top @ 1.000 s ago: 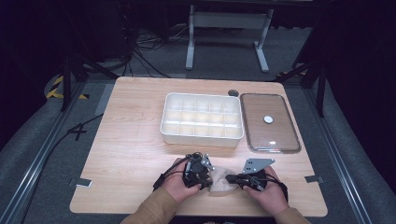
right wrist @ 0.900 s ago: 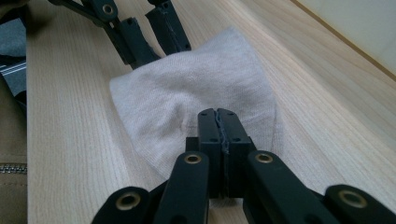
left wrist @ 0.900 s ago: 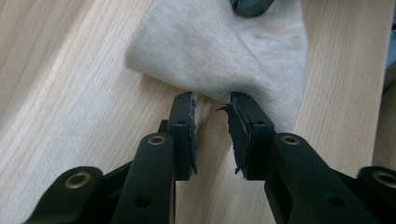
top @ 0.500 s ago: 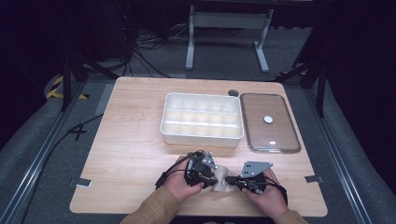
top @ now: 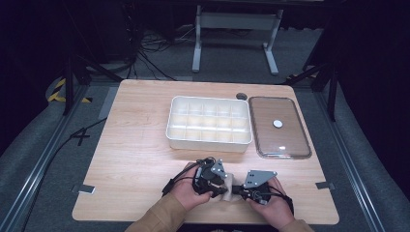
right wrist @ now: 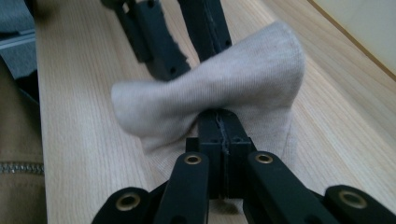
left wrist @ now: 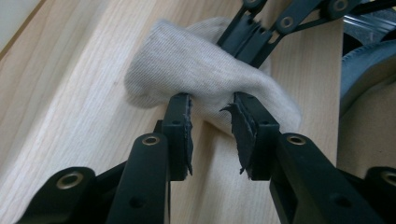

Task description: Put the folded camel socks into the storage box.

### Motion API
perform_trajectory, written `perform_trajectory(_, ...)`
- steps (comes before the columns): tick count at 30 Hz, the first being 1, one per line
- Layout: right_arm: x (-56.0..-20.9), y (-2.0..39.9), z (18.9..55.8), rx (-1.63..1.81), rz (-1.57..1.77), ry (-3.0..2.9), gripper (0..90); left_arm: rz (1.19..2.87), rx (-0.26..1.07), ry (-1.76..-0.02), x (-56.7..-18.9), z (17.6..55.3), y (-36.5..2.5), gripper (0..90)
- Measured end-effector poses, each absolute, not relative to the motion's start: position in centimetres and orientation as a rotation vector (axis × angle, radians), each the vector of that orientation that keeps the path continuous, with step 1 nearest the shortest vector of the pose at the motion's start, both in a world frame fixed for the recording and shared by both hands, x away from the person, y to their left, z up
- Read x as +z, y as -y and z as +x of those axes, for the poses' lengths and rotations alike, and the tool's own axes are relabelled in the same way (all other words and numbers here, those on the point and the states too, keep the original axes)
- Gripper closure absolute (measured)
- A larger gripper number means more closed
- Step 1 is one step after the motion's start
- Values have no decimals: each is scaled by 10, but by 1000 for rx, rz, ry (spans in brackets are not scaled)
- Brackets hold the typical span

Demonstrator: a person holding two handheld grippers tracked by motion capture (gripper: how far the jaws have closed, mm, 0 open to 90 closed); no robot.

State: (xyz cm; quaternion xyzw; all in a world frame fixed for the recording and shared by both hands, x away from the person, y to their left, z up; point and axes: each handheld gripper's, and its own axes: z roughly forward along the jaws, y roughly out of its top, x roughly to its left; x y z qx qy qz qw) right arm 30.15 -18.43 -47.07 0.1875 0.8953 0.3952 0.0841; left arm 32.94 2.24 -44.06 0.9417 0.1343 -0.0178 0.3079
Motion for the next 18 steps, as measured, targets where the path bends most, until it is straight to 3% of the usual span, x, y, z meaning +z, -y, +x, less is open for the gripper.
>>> perform_trajectory(14,-474,181,304,1254,567,-2674,895,2500,-44,-324,-440,328,-21,590)
perform_trajectory(18,-466,182,303,1179,562,-2687,850,2491,-33,-336,-439,329,-23,565)
